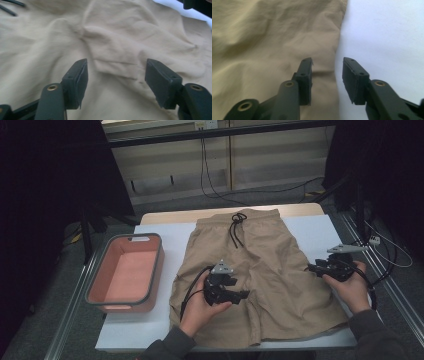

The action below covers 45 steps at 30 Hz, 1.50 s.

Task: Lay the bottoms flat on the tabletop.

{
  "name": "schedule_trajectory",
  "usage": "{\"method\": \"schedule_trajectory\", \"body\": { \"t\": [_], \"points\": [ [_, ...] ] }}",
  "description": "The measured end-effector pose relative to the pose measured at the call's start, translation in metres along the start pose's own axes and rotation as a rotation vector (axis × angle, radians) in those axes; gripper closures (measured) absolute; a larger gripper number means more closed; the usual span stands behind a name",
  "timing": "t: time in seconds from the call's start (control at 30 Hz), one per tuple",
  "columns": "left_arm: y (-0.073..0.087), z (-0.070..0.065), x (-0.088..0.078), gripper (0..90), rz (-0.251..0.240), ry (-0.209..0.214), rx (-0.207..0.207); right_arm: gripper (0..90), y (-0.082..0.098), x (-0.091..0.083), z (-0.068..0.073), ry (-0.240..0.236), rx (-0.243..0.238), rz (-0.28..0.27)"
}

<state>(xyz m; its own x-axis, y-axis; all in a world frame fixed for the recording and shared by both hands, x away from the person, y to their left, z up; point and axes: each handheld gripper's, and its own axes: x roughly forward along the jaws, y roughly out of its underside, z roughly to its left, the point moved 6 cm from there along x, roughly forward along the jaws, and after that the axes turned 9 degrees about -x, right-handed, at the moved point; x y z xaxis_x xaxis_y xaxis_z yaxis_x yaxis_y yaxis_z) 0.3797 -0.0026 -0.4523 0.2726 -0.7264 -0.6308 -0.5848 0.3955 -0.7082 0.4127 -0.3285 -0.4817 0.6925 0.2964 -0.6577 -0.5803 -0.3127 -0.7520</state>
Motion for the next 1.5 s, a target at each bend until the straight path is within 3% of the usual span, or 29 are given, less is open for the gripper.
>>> {"method": "schedule_trajectory", "body": {
  "t": [0.07,0.2,0.23,0.27,0.3,0.4,0.47,0.53,0.63,0.77,0.9,1.03,1.17,1.3,1.37,1.5],
  "points": [
    [0.001,0.004,-0.005,33.3,-0.004,-0.013,-0.01,59.1,-0.003,0.008,-0.004,-0.001,0.033,-0.006],
    [0.002,0.012,-0.014,33.0,-0.023,-0.031,-0.027,63.1,0.002,0.025,-0.008,0.007,0.031,0.06],
    [0.002,0.013,-0.015,33.1,-0.03,-0.033,-0.027,69.4,0.001,0.027,-0.008,0.013,0.036,0.051],
    [0.002,0.014,-0.016,33.6,-0.03,-0.037,-0.022,83.1,0.001,0.027,-0.008,-0.004,0.04,0.049],
    [0.003,0.015,-0.017,33.5,-0.033,-0.041,-0.021,83.8,-0.001,0.028,-0.005,-0.036,0.046,0.053],
    [0.003,0.019,-0.021,33.2,-0.037,-0.052,-0.027,88.4,-0.004,0.027,-0.006,-0.029,-0.024,0.078],
    [0.004,0.021,-0.023,33.1,-0.045,-0.059,-0.03,88.8,-0.007,0.025,-0.01,-0.012,-0.038,0.065],
    [0.004,0.024,-0.025,32.6,-0.046,-0.068,-0.024,89.0,-0.008,0.021,-0.018,-0.019,0.021,0.021],
    [0.005,0.027,-0.026,32.2,-0.055,-0.071,-0.038,89.2,-0.004,0.018,-0.035,0.058,0.03,0.026],
    [0.006,0.031,-0.026,32.2,-0.049,-0.075,-0.039,89.2,0.002,0.013,-0.055,0.095,0.096,0.007],
    [0.005,0.033,-0.029,32.4,-0.059,-0.077,-0.044,89.2,0.009,0.014,-0.058,0.082,0.096,0.041],
    [0.005,0.034,-0.031,32.4,-0.062,-0.08,-0.047,89.3,0.012,0.011,-0.057,0.083,0.072,0.049],
    [0.005,0.037,-0.034,31.6,-0.063,-0.093,-0.045,89.3,0.017,0.005,-0.055,0.07,0.082,0.049],
    [0.006,0.044,-0.038,28.6,-0.059,-0.11,-0.046,85.2,0.019,0.0,-0.051,0.067,0.039,0.049],
    [0.006,0.047,-0.04,27.1,-0.062,-0.116,-0.049,72.0,0.018,-0.002,-0.048,0.083,-0.008,0.061],
    [0.008,0.052,-0.041,23.6,-0.052,-0.123,-0.05,57.0,0.012,-0.009,-0.037,0.093,-0.053,0.037]
  ]
}}
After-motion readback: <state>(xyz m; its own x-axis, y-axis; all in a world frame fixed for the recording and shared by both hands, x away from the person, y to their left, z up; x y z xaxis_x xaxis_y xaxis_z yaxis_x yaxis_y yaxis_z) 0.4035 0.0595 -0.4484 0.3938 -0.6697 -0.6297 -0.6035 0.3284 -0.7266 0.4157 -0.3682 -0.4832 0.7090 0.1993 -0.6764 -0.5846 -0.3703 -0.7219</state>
